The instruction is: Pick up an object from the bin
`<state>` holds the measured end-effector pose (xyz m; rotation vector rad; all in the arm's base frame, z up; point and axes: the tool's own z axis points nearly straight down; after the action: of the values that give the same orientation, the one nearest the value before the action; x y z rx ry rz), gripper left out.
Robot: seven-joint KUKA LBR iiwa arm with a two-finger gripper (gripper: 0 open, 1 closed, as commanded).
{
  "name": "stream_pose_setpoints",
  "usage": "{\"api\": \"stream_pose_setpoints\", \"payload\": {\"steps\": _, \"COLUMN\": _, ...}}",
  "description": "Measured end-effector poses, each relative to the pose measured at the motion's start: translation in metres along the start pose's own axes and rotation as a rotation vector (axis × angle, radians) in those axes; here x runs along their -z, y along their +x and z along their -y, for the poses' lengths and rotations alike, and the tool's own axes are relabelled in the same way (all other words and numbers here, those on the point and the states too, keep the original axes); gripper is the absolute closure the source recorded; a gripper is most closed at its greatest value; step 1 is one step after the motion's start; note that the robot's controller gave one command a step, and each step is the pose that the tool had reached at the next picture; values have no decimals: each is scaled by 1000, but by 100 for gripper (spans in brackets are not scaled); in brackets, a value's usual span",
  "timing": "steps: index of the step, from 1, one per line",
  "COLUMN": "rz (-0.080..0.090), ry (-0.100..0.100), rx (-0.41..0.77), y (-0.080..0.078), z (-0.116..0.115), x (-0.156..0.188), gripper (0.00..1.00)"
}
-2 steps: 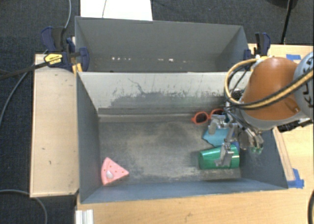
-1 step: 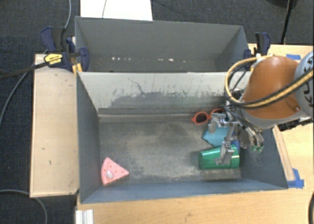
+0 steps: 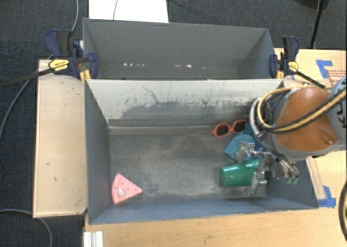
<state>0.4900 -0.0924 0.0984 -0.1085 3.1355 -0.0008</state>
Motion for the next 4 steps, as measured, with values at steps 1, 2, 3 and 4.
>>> {"api": "stream_pose_setpoints", "payload": {"steps": 1, "rz": 1, "ry": 0, "rx": 23, "y": 5, "z": 15, "x": -32, "gripper": 0}}
{"api": "stream_pose_setpoints", "payload": {"steps": 2, "rz": 3, "ry": 0, "rx": -102, "y": 4, "z": 3, "x": 5, "gripper": 0}}
{"api": "stream_pose_setpoints", "payload": {"steps": 3, "rz": 3, "ry": 1, "rx": 21, "y": 4, "z": 14, "x": -29, "gripper": 0}}
{"api": "stream_pose_setpoints", "payload": {"steps": 4, "rz": -4, "ry": -1, "rx": 5, "y": 0, "z": 17, "x": -46, "gripper": 100}}
